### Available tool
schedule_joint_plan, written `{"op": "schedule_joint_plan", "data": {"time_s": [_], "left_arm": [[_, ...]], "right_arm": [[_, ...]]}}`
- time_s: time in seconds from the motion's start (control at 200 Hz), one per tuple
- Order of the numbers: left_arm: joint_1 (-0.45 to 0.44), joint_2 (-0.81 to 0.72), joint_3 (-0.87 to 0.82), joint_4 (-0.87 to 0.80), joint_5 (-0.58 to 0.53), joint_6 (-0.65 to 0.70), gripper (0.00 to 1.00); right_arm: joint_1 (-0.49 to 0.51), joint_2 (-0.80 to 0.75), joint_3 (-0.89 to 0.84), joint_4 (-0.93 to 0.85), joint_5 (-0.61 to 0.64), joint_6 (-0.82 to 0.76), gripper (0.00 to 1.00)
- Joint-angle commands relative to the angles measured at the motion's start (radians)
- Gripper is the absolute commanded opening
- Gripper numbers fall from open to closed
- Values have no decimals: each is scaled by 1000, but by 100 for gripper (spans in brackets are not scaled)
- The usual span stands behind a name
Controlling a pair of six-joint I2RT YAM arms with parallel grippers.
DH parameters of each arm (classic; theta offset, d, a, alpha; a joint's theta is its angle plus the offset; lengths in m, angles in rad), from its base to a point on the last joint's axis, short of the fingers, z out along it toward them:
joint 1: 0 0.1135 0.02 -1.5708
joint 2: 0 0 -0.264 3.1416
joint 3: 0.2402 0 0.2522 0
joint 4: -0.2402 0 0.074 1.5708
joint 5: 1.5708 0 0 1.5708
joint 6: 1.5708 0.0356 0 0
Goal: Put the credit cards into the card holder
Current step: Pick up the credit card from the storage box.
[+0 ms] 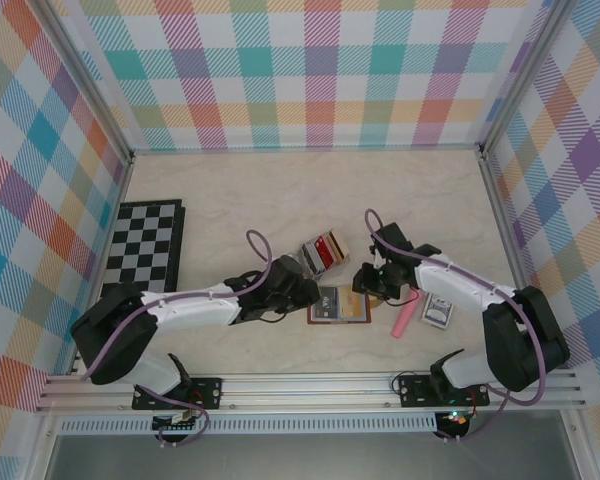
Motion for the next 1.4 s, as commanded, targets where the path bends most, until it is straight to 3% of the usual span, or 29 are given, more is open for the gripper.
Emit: {"op": "schedule_joint_plan", "data": {"time_s": [0.0,0.195,0.52,0.755,1.055,1.395], "left_arm": [[49,-68,-41,-64,-63,-17,42],[150,-143,-116,-38,-12,-49,49],[253,-189,-164,-20,43,-75,60],[281,-222,-169,-60,28,-79,62],[298,-325,-206,-136,-32,-81,66],[304,-366,-223,-146,-36,-87,68]], "right_arm": [[30,7,112,-53,54,-62,34],[100,109,309,-169,253,-124,38],[229,309,578,-242,307,-270,42],[311,492,753,-318,445,-305,38],[373,638,864,-372,598,-326,39],[391,705,895,-405,690,-321,39]]}}
